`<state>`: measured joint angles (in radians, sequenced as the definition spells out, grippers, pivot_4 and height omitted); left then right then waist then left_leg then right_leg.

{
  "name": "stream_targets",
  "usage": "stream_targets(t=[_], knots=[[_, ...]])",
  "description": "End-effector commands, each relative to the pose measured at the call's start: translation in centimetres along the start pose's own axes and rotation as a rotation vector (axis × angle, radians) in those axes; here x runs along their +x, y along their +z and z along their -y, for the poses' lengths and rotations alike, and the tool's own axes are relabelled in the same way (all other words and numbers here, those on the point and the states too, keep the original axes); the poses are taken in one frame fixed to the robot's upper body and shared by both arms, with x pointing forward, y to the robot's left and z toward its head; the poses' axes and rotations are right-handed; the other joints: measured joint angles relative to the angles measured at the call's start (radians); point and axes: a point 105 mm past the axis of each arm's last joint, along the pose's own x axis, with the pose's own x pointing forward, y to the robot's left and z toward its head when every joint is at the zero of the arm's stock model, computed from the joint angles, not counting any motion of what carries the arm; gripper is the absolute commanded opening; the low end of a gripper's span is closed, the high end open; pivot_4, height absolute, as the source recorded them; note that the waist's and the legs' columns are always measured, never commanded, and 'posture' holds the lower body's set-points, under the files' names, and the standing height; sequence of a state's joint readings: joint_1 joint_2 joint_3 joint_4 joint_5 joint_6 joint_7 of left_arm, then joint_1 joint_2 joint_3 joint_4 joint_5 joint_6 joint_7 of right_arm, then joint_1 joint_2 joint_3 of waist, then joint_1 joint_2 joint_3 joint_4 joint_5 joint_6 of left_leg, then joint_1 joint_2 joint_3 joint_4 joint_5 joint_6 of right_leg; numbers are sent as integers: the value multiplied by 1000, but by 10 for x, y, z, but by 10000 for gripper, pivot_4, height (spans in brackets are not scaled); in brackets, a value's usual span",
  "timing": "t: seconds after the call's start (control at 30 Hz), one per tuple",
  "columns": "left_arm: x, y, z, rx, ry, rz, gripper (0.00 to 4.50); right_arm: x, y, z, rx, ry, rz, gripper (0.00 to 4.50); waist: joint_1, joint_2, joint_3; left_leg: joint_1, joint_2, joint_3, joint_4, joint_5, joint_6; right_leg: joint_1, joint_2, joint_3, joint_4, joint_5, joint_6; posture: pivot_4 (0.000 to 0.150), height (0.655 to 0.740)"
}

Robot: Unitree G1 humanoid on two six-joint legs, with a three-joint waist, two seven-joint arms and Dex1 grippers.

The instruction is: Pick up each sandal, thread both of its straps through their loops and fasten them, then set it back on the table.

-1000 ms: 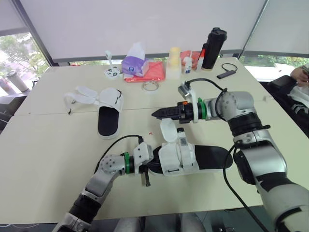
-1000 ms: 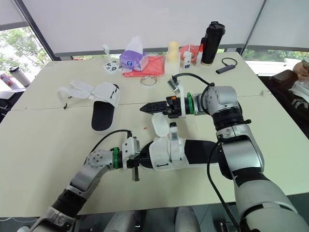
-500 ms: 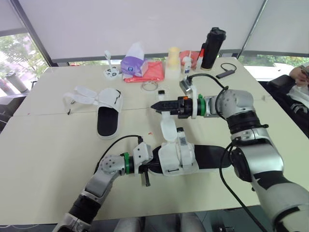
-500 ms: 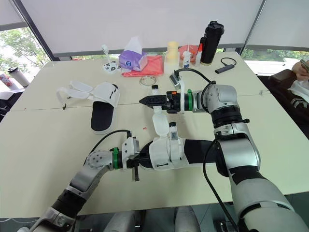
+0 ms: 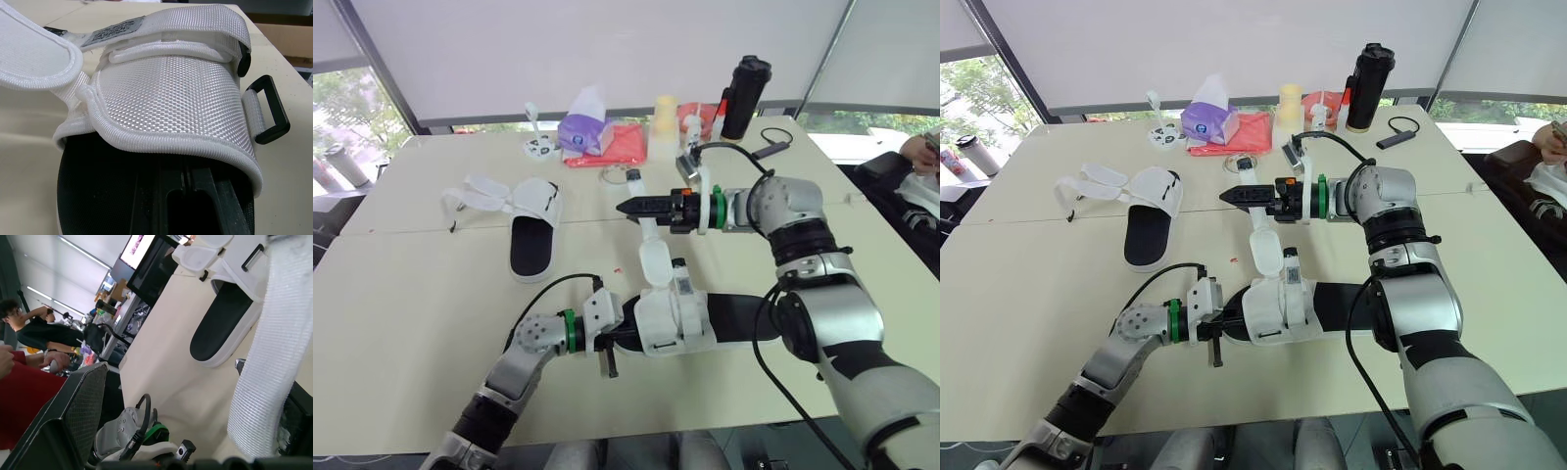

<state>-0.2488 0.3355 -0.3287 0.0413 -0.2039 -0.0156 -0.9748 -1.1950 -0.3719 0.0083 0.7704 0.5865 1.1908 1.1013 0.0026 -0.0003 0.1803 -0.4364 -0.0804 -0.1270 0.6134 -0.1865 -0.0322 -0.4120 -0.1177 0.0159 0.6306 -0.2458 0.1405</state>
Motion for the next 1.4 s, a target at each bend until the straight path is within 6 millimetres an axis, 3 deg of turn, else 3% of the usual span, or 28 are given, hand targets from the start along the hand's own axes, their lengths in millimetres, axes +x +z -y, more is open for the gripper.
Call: stream_targets(t=[0.03, 0.23, 0.37, 0.5, 0.67, 0.77, 0.9, 1.03, 1.2, 1.4], knots=[[2, -2, 2, -1, 1, -6, 0, 2, 18, -17, -65, 35, 33, 31395, 0, 0, 0, 0, 0, 0, 0, 0, 0, 0, 0, 0, 0, 0, 0, 1500, 7400], [3, -2, 2, -3, 0, -5, 0, 3, 21, -16, -72, 29, 44, 282, 0, 0, 0, 0, 0, 0, 0, 0, 0, 0, 0, 0, 0, 0, 0, 1500, 7400], [3, -2, 3, -5, 0, -4, 0, 0, 24, -19, -120, 19, 47, 282, 1, 0, 0, 0, 0, 0, 0, 0, 0, 0, 0, 0, 0, 0, 0, 1500, 7400], [3, -2, 3, -7, 0, -3, 0, -6, 20, -26, -347, -56, 25, 282, 3, 0, 0, 0, 0, 0, 0, 0, 0, 0, 0, 0, 0, 0, 0, 1500, 7400], [3, -2, 5, -13, -4, -1, 0, -14, -23, -35, -728, -137, -30, 282, 6, 0, 0, 0, 0, -1, 0, 0, 0, 1, 0, 0, 0, 0, 0, 1500, 7400], [3, -3, 5, -14, -5, -2, 0, -14, -40, -42, -836, -143, -23, 282, 2, 0, 0, 0, 0, 0, 0, 0, 0, 0, 0, 0, 0, 0, 1, 1500, 7400], [2, -4, 5, -29, -13, -6, 0, -22, -89, -63, -1059, -75, -107, 282, 11, 0, 0, 2, 1, 0, 0, 0, -1, 3, 0, 0, -1, -1, 0, 1500, 7400], [1, -6, 5, -51, -19, -10, 0, -29, -116, -80, -1177, -5, -173, 282, 7, 0, 0, 3, 3, 0, 0, 0, -1, 4, -1, 0, -2, -2, 1, 1500, 7400], [0, -7, 6, -65, -34, -16, 0, -38, -140, -81, -1347, 53, -306, 282, 10, -1, 0, 9, 4, 1, 0, 0, -1, 10, -1, 0, -2, -4, -2, 1500, 7400], [-5, -8, 6, -77, -43, -30, 0, -44, -166, -76, -1319, 123, -394, 282, 10, -1, 0, 9, 4, 0, -1, 0, -1, 12, -1, 1, -6, -4, -2, 1500, 7400]])
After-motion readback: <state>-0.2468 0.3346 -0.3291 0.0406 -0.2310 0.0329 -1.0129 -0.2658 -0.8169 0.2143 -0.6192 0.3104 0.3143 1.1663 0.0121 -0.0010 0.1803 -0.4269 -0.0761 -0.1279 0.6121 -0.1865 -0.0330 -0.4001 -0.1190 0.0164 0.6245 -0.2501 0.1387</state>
